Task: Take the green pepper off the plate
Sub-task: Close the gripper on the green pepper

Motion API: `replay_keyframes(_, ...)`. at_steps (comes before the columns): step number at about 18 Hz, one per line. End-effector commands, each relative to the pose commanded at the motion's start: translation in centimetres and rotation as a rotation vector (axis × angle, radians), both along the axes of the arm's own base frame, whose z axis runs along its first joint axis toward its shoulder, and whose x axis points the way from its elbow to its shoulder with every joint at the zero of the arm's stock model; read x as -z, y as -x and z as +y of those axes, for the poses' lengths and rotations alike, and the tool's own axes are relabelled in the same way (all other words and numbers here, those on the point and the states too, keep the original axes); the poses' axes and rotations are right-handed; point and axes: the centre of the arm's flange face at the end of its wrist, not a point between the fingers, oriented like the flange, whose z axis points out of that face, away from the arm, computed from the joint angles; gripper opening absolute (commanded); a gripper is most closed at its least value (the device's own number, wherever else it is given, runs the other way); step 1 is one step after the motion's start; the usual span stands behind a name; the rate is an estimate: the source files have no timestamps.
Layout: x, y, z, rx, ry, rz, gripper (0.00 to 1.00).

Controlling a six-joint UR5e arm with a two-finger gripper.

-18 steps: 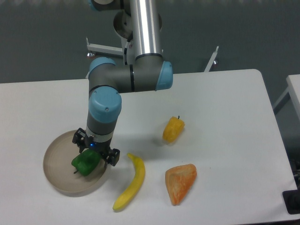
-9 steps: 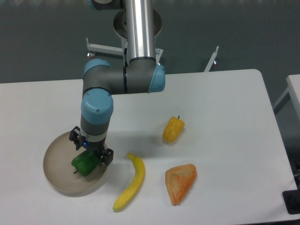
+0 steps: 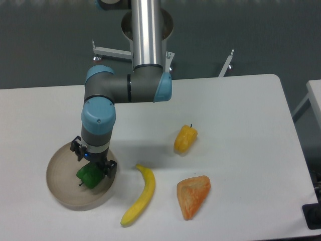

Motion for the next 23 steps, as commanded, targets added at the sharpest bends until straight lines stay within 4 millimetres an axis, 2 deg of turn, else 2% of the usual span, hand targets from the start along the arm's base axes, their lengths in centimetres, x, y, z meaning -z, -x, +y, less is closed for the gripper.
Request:
replay_keyframes(3,0.0,-0.01,0.0,0.003,-0.001,-0.001,1.0)
replay_keyframes(4,0.0,-0.01,0.0,0.008,-0.002,0.0,0.97)
replay_keyframes(12,-0.06,0.02,0.1,0.012,-0.006,0.001,0.48)
replay_keyframes(18,-0.25,0.05,0.19,0.028,-0.012,0.005,0.36)
replay_keyframes(23,-0.53,0.15,0.17,0.031,-0.016,0.006,0.36)
